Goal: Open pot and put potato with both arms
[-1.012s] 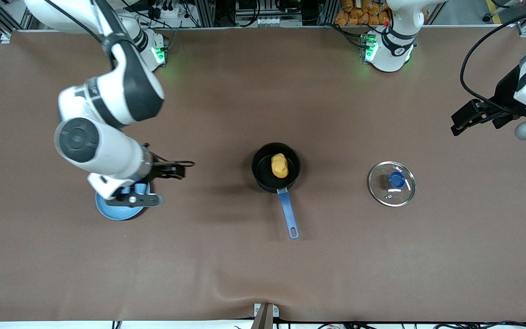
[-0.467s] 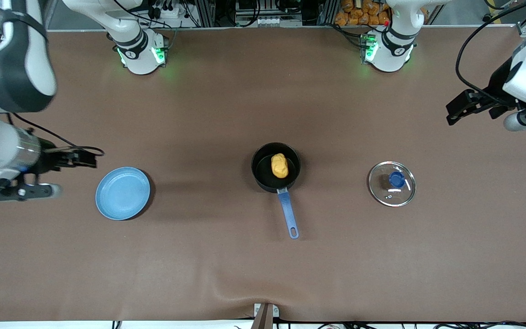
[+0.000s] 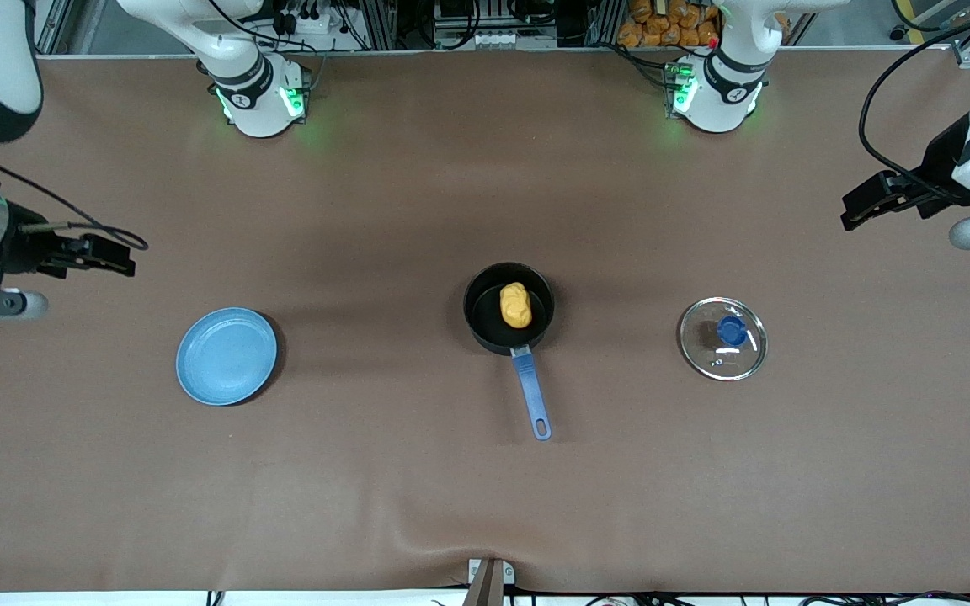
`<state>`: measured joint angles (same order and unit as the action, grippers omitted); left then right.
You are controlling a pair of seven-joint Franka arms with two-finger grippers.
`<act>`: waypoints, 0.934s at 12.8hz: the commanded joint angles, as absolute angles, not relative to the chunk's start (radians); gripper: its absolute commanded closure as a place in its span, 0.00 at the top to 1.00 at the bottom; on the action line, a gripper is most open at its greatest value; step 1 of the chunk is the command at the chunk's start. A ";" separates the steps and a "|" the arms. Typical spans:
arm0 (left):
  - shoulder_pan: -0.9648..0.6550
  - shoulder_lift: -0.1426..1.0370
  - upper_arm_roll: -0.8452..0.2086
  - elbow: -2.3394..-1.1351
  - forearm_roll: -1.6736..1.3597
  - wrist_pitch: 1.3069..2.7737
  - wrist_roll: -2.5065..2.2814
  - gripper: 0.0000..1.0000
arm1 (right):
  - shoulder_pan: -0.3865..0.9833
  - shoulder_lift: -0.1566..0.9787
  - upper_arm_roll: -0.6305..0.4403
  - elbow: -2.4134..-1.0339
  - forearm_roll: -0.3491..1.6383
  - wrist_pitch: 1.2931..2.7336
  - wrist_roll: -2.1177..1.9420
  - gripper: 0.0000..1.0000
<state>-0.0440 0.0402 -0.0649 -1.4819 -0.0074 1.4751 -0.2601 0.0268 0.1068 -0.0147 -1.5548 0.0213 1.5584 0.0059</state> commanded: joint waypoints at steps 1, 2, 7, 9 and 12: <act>-0.057 -0.014 -0.052 -1.529 -0.031 1.488 -0.239 1.00 | 0.005 -0.009 0.002 -1.686 -0.018 1.611 0.000 1.00; -0.057 -0.032 -0.052 -1.551 -0.031 1.488 -0.233 1.00 | 0.003 -0.012 0.002 -1.686 -0.021 1.611 -0.002 1.00; -0.049 -0.098 -0.072 -1.594 -0.029 1.467 -0.230 1.00 | 0.006 -0.015 0.003 -1.684 -0.034 1.615 -0.005 1.00; -0.057 -0.083 -0.066 -1.574 -0.031 1.433 -0.235 1.00 | 0.006 -0.015 0.003 -1.684 -0.035 1.615 -0.009 1.00; -0.049 -0.078 -0.078 -1.546 -0.026 1.428 -0.238 1.00 | 0.003 -0.015 0.003 -1.678 -0.035 1.618 -0.024 1.00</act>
